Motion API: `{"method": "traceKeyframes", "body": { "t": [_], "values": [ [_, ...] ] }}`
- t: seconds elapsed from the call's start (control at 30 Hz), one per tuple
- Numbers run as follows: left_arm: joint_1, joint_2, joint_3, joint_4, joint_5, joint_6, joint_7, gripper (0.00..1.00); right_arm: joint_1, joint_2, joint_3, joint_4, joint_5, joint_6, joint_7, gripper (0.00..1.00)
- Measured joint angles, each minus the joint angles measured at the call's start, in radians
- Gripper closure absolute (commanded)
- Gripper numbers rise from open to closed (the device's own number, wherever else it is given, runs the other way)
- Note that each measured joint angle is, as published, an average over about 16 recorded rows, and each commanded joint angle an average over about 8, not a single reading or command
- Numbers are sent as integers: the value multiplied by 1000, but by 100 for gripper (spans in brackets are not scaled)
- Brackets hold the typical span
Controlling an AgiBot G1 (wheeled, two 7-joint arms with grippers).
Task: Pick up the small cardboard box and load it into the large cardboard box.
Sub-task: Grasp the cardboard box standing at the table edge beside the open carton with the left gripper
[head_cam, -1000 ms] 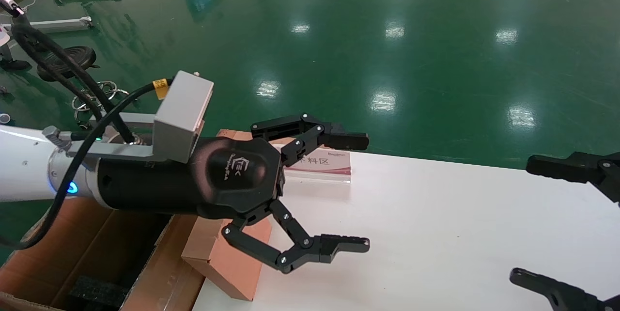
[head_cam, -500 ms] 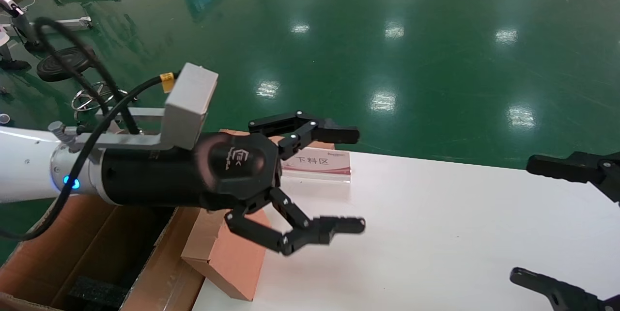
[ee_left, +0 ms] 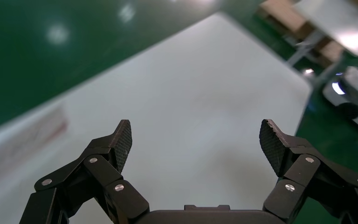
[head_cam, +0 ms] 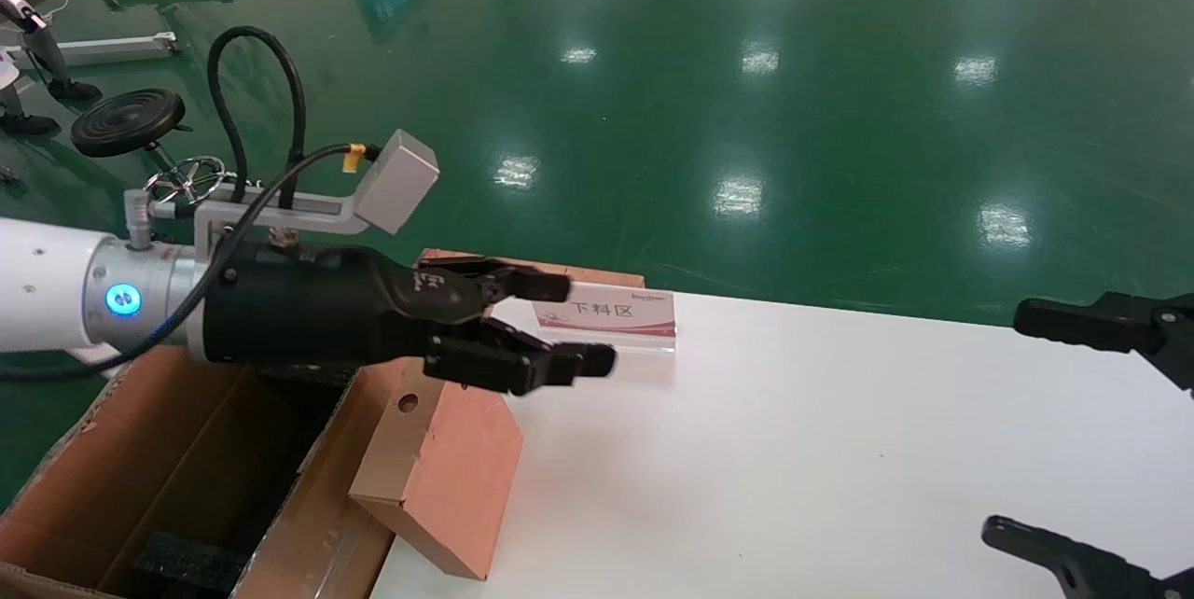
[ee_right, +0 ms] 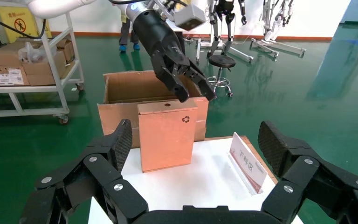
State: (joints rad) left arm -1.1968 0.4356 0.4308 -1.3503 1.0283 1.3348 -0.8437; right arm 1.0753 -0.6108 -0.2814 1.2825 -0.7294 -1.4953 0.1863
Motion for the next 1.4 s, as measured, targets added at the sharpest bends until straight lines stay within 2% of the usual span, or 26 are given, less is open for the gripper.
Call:
{"method": "traceKeyframes", "body": {
  "t": [0.33, 0.53, 0.73, 1.03, 1.4],
  "values": [
    [-197, 1, 109, -6, 229, 99, -375, 0, 0, 0, -1, 0, 1, 0, 0, 0],
    [-321, 41, 188, -5, 346, 182, -529, 0, 0, 0, -1, 0, 1, 1, -1, 0],
    [-447, 84, 306, -4, 423, 236, -657, 0, 0, 1, -2, 0, 1, 1, -1, 0],
    [-657, 135, 572, -5, 477, 257, -821, 0, 0, 1, -2, 0, 2, 1, -1, 0],
    [-921, 204, 978, -3, 459, 260, -1003, 0, 1, 1, -3, 0, 2, 1, -2, 0]
  ]
}}
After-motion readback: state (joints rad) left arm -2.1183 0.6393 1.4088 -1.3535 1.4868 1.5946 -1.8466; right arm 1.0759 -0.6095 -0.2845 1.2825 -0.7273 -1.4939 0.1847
